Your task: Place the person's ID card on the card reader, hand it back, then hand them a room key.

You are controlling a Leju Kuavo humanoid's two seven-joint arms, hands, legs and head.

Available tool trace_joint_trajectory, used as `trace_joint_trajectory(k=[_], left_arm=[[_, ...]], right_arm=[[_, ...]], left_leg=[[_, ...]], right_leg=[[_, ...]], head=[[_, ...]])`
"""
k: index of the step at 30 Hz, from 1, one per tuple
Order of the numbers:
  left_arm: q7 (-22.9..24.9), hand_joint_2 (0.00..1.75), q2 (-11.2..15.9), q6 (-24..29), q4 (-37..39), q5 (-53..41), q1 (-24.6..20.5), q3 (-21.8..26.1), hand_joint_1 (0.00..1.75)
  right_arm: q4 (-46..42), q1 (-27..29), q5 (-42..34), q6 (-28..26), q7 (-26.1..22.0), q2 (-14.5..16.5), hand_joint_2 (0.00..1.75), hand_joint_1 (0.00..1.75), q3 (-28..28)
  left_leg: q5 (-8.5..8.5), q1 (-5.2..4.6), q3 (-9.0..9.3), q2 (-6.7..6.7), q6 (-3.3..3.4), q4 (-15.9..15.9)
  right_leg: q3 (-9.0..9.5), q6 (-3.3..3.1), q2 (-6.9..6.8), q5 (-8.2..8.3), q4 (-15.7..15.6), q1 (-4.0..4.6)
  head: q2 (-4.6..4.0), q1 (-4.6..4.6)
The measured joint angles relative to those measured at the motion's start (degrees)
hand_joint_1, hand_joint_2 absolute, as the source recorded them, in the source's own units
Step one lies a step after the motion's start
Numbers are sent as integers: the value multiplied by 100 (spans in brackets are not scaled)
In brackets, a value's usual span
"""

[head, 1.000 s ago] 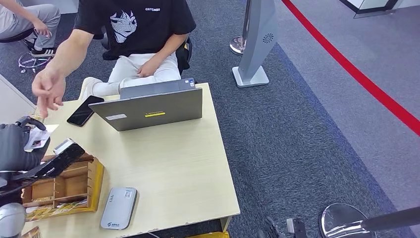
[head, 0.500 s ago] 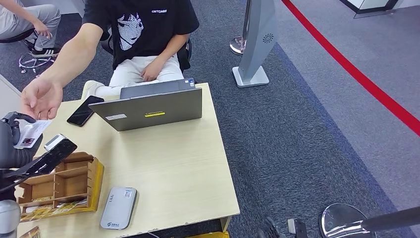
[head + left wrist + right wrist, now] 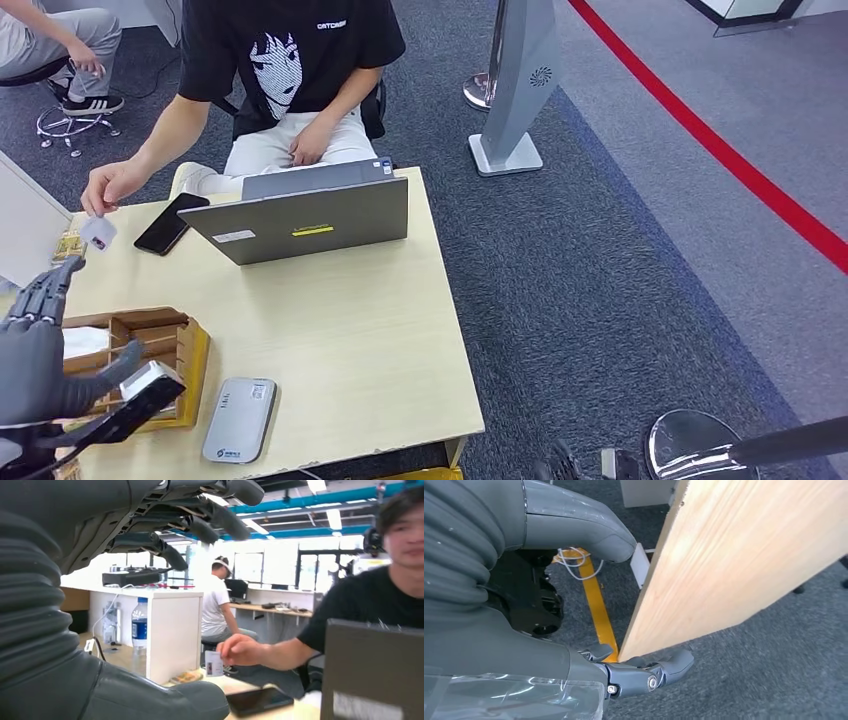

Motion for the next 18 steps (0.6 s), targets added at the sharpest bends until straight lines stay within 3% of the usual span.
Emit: trace_joint_trajectory(k=[4,9,13,18], left_arm=[[-157,175,260,-19,-109,-54,600,-217,0],[453,175,1243,403,-130,-181,1547,-813,0],[881,175,1873,653,-101,-111,1875,-1238,0],[1048,175,2295,726,-41,-129,2003,-1487,0]], right_arm=[[-43,24,-76,-17,-8,0,175,0,-10],[-48,-30,51,114,-24,-1,175,0,-187],[-40,-94,39,131,-41,-2,175,0,-272],[-40,-97,37,131,-52,-2,175,0,-319]], left_leg=[[-6,1,4,6,-7,-2],[-17,8,10,16,-19,-4],[-17,11,8,13,-20,-4],[-17,12,8,13,-20,-4]], right_leg=[[1,-4,7,-3,0,1],[-4,-13,20,-11,1,9],[0,-14,16,-12,1,11],[2,-14,13,-11,2,12]], head=[[0,1],[0,-7],[0,-7],[0,-7]])
